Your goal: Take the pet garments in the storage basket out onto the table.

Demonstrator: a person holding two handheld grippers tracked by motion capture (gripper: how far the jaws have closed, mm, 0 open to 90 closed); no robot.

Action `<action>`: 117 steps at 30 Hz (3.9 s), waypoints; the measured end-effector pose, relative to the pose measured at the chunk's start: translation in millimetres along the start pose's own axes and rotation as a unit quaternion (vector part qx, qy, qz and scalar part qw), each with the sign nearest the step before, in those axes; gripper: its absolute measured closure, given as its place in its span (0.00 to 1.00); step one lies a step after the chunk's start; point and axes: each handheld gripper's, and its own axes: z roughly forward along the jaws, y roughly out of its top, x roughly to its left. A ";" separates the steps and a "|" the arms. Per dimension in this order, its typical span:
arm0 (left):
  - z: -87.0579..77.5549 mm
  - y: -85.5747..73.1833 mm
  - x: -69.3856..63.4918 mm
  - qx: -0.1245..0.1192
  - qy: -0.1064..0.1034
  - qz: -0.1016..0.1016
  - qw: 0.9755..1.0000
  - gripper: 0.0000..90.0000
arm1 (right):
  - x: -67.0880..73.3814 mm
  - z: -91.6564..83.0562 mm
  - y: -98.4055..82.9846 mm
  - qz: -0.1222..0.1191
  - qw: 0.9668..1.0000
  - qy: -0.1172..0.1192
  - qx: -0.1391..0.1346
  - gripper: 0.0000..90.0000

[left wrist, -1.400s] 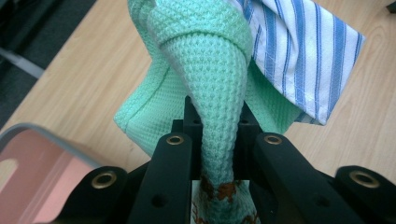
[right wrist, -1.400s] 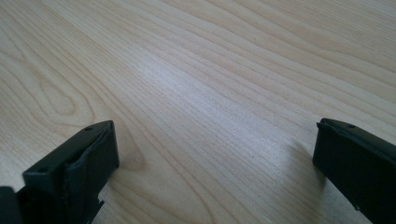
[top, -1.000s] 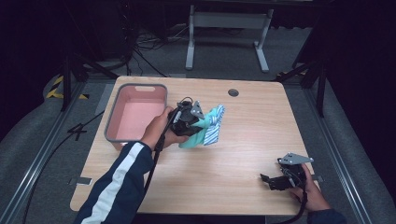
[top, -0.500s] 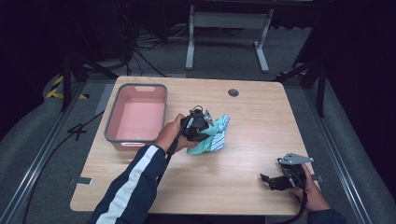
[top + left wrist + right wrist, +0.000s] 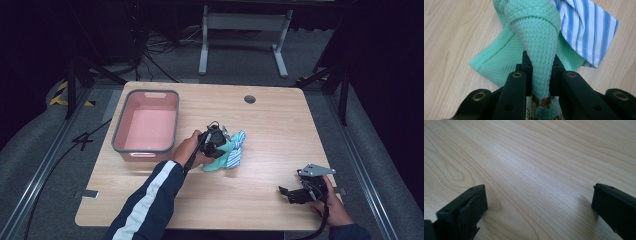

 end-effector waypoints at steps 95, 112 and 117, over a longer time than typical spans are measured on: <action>-83.0 -131.0 -51.4 0.023 0.075 0.022 0.997 0.25 | 0.2 -0.3 -0.3 -0.001 1.000 0.001 0.000 0.01; -89.8 -178.8 -46.5 0.034 0.085 0.005 0.996 0.24 | 0.2 -0.3 -0.4 -0.001 1.000 0.001 0.000 0.00; -92.5 -193.0 -45.3 0.042 0.093 -0.001 0.995 0.22 | 0.2 -0.3 -0.4 -0.001 1.000 0.001 0.000 0.00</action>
